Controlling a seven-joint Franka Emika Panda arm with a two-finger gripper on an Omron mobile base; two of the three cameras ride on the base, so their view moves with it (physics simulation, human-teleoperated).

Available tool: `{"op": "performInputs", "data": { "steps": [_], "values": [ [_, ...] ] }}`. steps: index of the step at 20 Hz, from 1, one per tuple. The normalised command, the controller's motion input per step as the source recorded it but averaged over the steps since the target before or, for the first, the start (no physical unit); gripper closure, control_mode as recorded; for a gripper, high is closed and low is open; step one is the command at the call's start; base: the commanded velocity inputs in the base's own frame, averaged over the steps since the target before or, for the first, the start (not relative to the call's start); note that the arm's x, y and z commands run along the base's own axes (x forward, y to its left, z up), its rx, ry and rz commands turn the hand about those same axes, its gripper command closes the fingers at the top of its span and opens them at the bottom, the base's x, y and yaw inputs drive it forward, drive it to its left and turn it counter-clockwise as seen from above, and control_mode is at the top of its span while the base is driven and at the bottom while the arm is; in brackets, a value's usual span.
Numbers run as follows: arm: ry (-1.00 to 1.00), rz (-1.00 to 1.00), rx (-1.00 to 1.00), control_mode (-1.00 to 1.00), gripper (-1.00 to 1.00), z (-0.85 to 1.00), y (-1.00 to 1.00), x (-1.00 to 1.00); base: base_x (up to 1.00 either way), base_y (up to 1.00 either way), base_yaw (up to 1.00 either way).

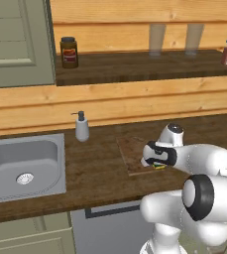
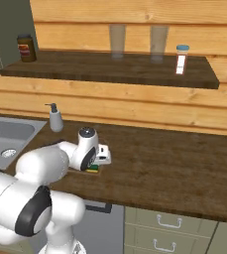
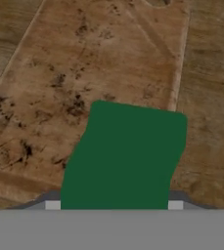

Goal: Pick up the sponge from the counter and clean the cutting board by briefly scrubbing or pressing down on the cutting board. Once finished, release the sponge.

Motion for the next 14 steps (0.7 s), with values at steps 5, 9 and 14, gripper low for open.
{"op": "performInputs", "data": {
  "steps": [5,9,14],
  "values": [
    [0.01,0.04,0.0,-1.0,1.0,-0.26,0.07,0.1,0.0,0.0,0.0],
    [0.0,0.0,0.0,-1.0,1.0,-0.14,0.0,0.0,0.0,0.0,0.0],
    [0.0,0.0,0.0,-1.0,1.0,-0.05,0.0,0.0,0.0,0.0,0.0]
  ]
}}
